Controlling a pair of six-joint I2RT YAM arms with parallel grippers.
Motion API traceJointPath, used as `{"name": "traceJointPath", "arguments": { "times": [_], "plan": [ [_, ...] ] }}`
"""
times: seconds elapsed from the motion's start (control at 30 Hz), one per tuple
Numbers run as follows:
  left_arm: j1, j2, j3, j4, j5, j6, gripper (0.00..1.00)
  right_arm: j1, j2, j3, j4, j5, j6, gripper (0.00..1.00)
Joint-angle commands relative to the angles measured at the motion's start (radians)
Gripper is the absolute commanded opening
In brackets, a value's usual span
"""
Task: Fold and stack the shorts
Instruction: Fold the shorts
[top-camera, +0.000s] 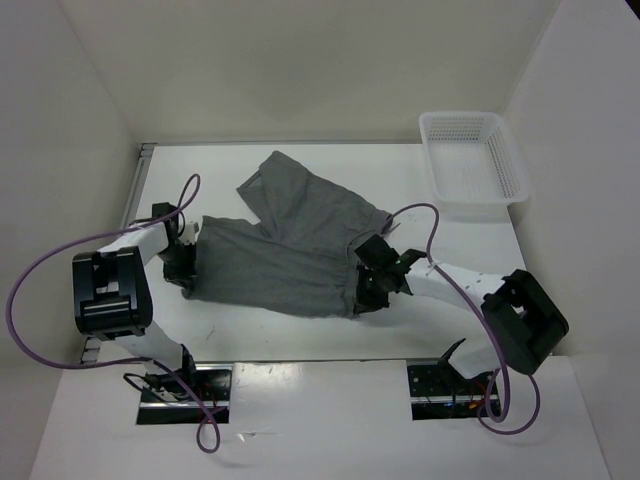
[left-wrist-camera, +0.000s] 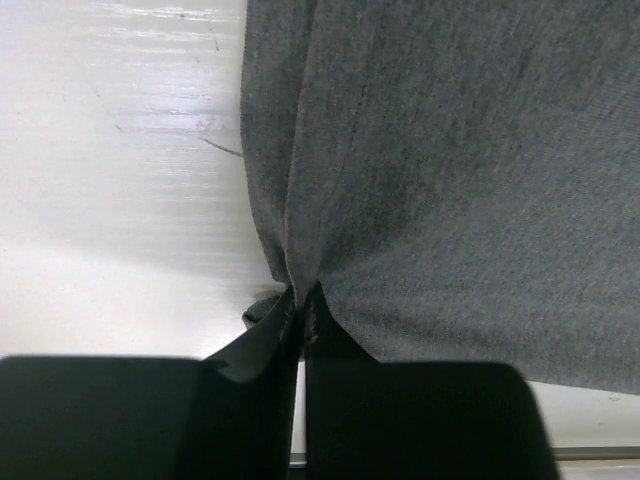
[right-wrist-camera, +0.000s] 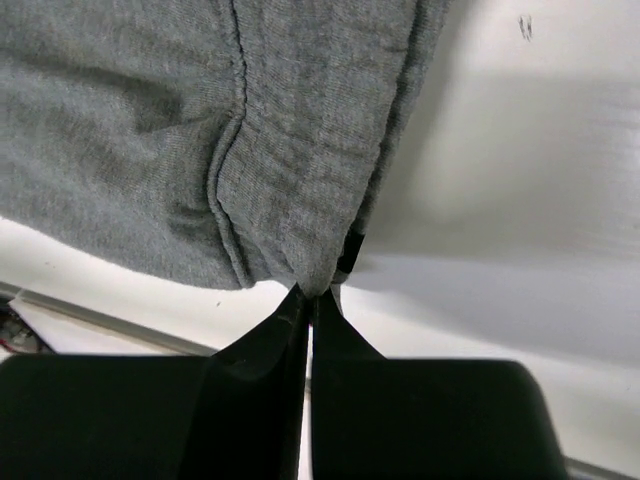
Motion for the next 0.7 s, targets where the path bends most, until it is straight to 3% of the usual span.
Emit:
{"name": "traceJointPath", "arguments": {
  "times": [0.0,0.13,0.17,0.23,0.27,0.3,0.4,0.5,0.67],
  "plan": [
    [0.003,0.033,-0.067,-0.069,-0.032,0.006,0.01,-0.014,-0.068,0.039,-0.137,-0.021,0.028,0.0],
    [0.003,-0.181,-0.107,-0.259,-0.122,0.006,0.02,-0.014,-0.263,0.011,-0.321,-0.058,0.091,0.0],
    [0.003,-0.193,-0.094,-0.294,-0.138,0.006,0.07,-0.014,-0.303,0.026,-0.359,-0.058,0.091,0.11],
    [0.003,-0.182,-0.032,-0.385,-0.136,0.006,0.3,-0.026,-0.351,0.089,-0.423,-0.058,0.088,0.26],
    [0.003,-0.182,0.002,-0.41,-0.109,0.006,0.34,-0.049,-0.351,0.12,-0.435,-0.058,0.064,0.32],
    [0.003,-0.159,0.037,-0.448,-0.048,0.006,0.38,-0.062,-0.298,0.195,-0.459,-0.044,0.013,0.48],
    [0.003,-0.11,0.201,-0.465,-0.007,0.006,0.48,-0.082,-0.131,0.377,-0.484,-0.017,-0.085,0.69],
    [-0.006,-0.054,0.356,-0.332,-0.032,0.006,0.54,-0.082,-0.008,0.536,-0.49,0.073,-0.199,0.69],
    [-0.118,0.089,0.479,0.025,0.032,0.006,0.58,-0.195,0.213,0.694,-0.293,0.157,-0.28,0.67]
  ]
}}
